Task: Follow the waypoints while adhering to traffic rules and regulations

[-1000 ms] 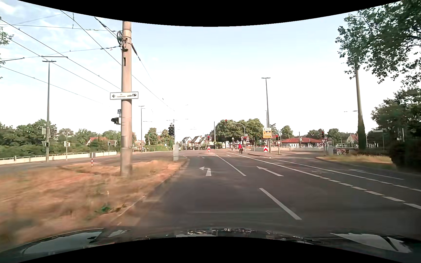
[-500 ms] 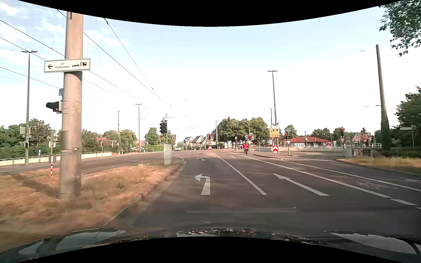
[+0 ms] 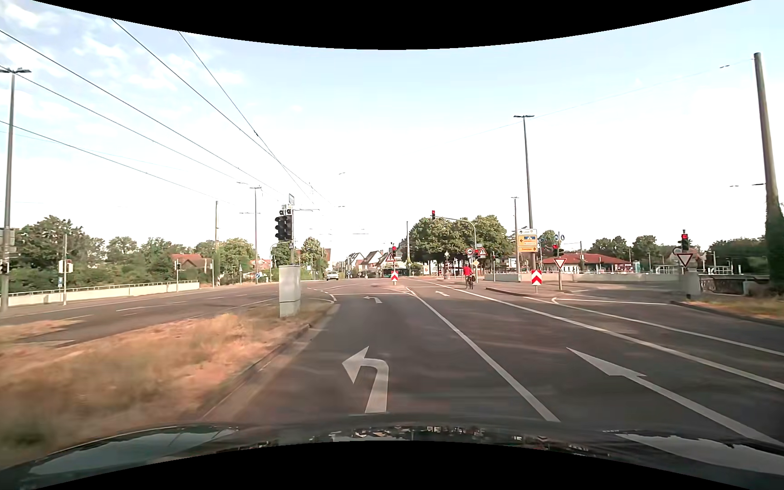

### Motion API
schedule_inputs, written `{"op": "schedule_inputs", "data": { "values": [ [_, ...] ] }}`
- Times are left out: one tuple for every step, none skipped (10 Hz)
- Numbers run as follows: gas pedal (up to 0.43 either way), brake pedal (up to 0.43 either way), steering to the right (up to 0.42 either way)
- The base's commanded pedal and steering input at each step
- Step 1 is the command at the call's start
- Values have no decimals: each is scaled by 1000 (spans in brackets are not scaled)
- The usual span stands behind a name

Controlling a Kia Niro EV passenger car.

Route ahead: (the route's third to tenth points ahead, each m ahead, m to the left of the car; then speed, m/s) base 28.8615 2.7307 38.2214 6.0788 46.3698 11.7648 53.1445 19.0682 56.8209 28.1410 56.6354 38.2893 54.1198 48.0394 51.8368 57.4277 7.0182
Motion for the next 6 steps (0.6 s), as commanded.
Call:
{"op": "schedule_inputs", "data": {
  "values": [
    [0,165,-16],
    [0,171,-16],
    [0,171,-16],
    [0,171,-16],
    [0,171,-16],
    [0,159,-17]
  ]
}}
